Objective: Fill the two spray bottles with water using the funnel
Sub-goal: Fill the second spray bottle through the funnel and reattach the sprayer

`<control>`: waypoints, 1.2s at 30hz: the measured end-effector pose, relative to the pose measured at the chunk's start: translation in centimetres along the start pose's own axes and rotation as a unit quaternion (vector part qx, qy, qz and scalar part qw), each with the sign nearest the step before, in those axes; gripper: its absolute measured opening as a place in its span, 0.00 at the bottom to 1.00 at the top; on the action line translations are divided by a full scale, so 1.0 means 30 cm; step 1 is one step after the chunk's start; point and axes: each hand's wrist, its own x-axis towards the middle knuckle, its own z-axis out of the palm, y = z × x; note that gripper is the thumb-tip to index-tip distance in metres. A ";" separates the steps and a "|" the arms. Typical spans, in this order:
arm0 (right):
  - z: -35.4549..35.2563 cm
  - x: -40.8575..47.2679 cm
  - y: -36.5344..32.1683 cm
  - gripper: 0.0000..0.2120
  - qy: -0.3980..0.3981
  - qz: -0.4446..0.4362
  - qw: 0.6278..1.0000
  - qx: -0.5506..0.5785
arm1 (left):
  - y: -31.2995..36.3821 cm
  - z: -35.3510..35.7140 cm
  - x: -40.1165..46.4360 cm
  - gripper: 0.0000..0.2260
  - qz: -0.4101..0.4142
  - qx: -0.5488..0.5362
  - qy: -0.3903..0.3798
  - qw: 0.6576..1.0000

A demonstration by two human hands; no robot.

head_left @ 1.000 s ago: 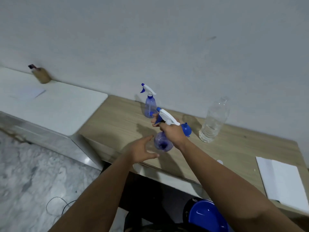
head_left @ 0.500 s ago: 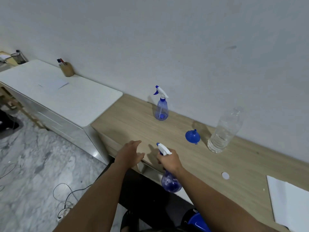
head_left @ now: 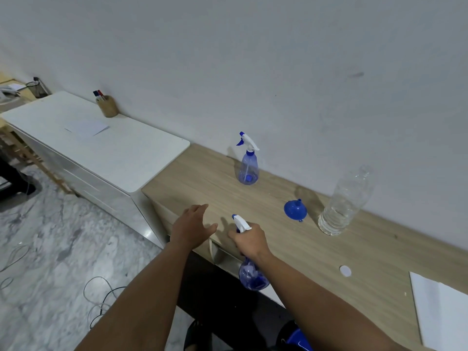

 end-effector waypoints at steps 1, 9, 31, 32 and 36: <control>0.002 0.000 -0.002 0.12 0.000 -0.005 1.000 0.000 | -0.003 -0.003 0.003 0.34 -0.001 -0.001 0.002 1.000; 0.023 0.007 -0.031 0.12 -0.004 0.015 1.000 -0.014 | -0.023 -0.020 0.018 0.34 0.003 -0.006 0.007 1.000; 0.180 0.165 -0.159 0.07 0.062 0.012 0.997 0.038 | -0.206 -0.065 0.168 0.35 0.005 -0.156 -0.117 0.981; 0.182 0.181 -0.182 0.08 0.074 0.005 0.995 0.061 | -0.200 -0.067 0.187 0.38 0.008 -0.182 -0.146 0.972; 0.170 0.258 -0.314 0.05 0.108 -0.056 0.987 0.106 | -0.163 -0.087 0.272 0.49 0.028 -0.274 -0.235 0.932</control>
